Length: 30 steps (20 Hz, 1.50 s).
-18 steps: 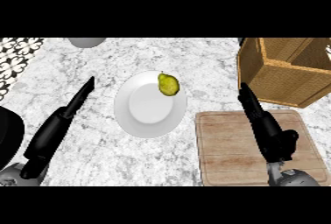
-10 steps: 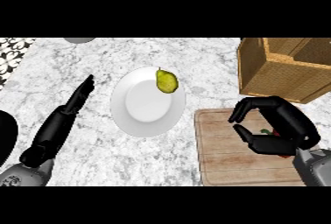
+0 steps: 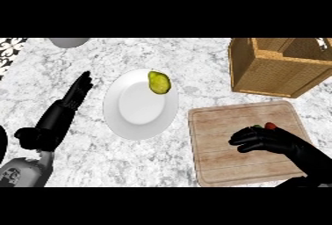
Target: Pick the bell pepper from the cutting board and place it in the basket
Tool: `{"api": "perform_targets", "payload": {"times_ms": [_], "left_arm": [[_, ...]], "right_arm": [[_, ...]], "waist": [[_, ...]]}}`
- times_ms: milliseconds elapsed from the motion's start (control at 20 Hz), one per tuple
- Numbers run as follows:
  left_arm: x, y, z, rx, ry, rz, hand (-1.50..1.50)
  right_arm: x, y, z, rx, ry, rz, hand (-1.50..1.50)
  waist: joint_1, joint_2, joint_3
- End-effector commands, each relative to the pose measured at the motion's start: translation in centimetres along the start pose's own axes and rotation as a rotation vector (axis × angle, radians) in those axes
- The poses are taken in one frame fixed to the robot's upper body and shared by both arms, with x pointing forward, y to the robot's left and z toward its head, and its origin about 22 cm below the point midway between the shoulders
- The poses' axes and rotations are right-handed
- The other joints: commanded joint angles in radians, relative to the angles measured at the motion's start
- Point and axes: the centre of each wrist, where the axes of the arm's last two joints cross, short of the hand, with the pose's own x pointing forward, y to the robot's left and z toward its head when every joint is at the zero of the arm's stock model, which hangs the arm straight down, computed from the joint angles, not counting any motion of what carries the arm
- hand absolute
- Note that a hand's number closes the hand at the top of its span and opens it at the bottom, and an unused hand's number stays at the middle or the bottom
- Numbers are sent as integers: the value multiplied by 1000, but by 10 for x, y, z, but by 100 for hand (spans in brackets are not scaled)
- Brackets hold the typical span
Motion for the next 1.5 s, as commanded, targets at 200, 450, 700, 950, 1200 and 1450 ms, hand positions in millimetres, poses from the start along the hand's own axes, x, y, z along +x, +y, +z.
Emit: {"api": "perform_targets", "payload": {"times_ms": [200,450,700,950,1200,1450], "left_arm": [[-8,22,1,26,13,-6,0],[-7,-2,2,-7,13,12,0],[-5,0,-1,7,13,2,0],[-1,-5,0,-22,6,5,0],[7,17,-17,0,2,1,0],[1,7,5,0,1,22,0]], "right_arm": [[76,-79,8,-146,98,529,-150],[133,-124,2,115,354,792,-150],[148,-144,10,315,499,716,-150],[163,-155,10,378,518,683,-150],[160,-170,33,331,513,663,-150],[133,-156,46,323,523,666,-150]], "waist": [[-18,-4,-4],[1,-3,-5],[10,1,-3],[14,2,-2],[8,2,-1],[12,1,-1]]}}
